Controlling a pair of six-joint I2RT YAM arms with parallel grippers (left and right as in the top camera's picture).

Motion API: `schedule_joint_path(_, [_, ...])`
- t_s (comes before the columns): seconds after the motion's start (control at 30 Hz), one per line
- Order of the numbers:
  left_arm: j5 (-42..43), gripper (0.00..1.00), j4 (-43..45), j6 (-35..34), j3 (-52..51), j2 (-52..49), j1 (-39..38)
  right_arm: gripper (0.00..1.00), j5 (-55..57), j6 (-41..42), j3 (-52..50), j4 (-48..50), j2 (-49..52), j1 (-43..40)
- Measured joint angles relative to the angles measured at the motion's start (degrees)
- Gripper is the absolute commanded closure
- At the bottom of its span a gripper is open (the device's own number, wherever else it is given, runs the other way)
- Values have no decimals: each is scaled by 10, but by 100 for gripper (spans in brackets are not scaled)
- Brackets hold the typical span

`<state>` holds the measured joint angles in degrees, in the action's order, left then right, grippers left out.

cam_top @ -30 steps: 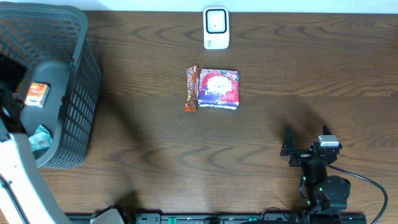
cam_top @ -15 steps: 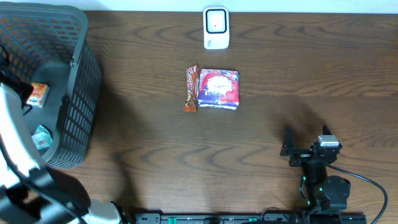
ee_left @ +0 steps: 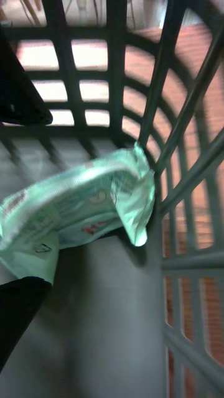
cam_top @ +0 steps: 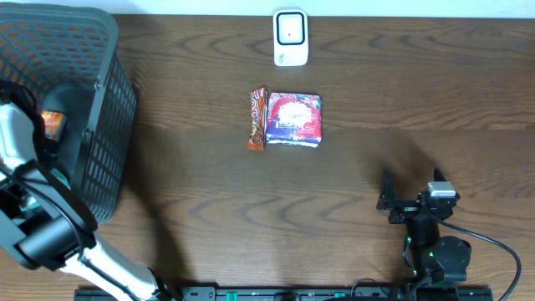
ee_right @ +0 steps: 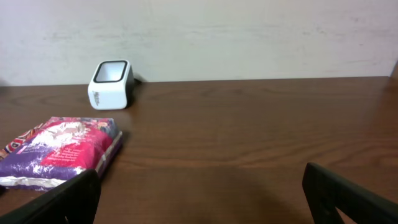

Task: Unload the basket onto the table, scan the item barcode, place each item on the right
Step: 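Reach into the basket and grasp the mint-green packet with left gripper, then carry the mint-green packet out and drop it left of the candy bar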

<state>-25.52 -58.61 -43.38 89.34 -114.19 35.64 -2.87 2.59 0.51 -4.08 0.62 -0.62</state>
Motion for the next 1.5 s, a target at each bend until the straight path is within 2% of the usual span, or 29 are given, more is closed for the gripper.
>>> schedule_joint_path(0.17, [18, 23, 8, -5, -1, -37, 0, 1, 0, 0, 0, 0, 0, 0])
schedule_joint_path(0.23, [30, 30, 8, -6, -2, -45, 0, 1, 0, 0, 0, 0, 0, 0])
schedule_joint_path(0.3, [41, 46, 10, -12, -5, -47, 0, 1, 0, 0, 0, 0, 0, 0])
schedule_joint_path(0.33, [45, 59, 9, -14, -7, -47, 0, 1, 0, 0, 0, 0, 0, 0])
schedule_joint_path(0.4, [45, 92, 3, -15, -8, -47, 0, 1, 0, 0, 0, 0, 0, 0])
schedule_joint_path(0.63, [44, 93, -3, -1, -8, -39, 3, 1, 0, 0, 0, 0, 0, 0])
schedule_joint_path(0.77, [78, 93, 6, 4, -10, 2, 3, 1, 0, 0, 0, 0, 0, 0])
schedule_joint_path(0.93, [145, 93, 46, 8, -15, 151, 3, 1, 0, 0, 0, 0, 0, 0])
schedule_joint_path(1.17, [286, 93, 161, 10, -11, 376, -9, 1, 0, 0, 0, 0, 0, 0])
schedule_joint_path(1.3, [390, 93, 247, 39, -10, 459, -68, 1, 0, 0, 0, 0, 0, 0])
schedule_joint_path(1.5, [464, 93, 247, 124, -10, 512, -230, 1, 0, 0, 0, 0, 0, 0])
